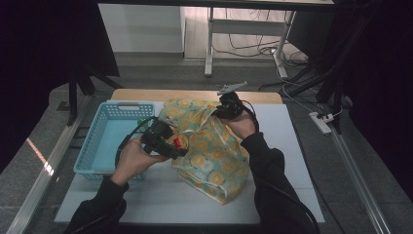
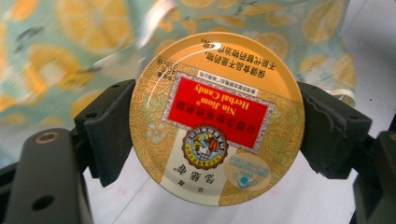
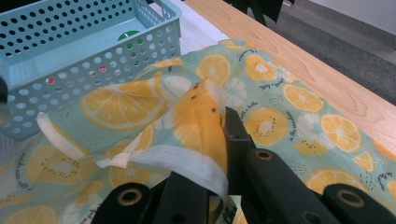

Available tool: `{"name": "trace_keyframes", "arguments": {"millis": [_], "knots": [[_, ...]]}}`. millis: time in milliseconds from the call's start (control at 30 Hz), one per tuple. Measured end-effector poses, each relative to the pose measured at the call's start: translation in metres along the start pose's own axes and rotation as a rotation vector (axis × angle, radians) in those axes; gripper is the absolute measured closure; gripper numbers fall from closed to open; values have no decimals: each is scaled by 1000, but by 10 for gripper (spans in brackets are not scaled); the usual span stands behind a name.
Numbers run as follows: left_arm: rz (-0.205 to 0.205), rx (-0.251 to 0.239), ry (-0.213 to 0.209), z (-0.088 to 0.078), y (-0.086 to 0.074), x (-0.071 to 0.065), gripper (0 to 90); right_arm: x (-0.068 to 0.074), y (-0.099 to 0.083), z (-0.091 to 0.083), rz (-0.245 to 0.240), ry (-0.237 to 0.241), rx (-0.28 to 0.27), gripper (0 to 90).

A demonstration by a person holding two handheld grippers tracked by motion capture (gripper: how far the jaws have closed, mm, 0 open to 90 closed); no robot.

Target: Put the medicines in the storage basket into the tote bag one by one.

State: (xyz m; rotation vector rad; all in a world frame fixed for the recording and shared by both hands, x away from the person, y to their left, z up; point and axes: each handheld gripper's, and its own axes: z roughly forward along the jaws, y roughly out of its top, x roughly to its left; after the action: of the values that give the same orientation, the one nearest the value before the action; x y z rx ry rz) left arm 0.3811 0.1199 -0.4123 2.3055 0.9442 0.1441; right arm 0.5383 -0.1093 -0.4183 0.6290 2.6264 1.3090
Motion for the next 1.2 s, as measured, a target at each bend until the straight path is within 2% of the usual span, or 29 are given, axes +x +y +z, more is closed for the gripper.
{"name": "trace_keyframes", "arguments": {"millis": [300, 433, 633, 967, 1200], "knots": [[58, 25, -40, 31, 21, -19, 207, 0, 0, 1, 2, -1, 1, 898], [74, 41, -54, 46, 28, -23, 207, 0, -1, 0, 0, -2, 0, 898], [79, 46, -57, 68, 33, -20, 207, -1, -1, 1, 2, -6, 1, 898], [97, 59, -15, 103, 32, -8, 206, -5, -4, 2, 14, -15, 1, 898], [82, 69, 10, 121, 34, 3, 206, -8, -5, 4, 24, -25, 2, 898]]}}
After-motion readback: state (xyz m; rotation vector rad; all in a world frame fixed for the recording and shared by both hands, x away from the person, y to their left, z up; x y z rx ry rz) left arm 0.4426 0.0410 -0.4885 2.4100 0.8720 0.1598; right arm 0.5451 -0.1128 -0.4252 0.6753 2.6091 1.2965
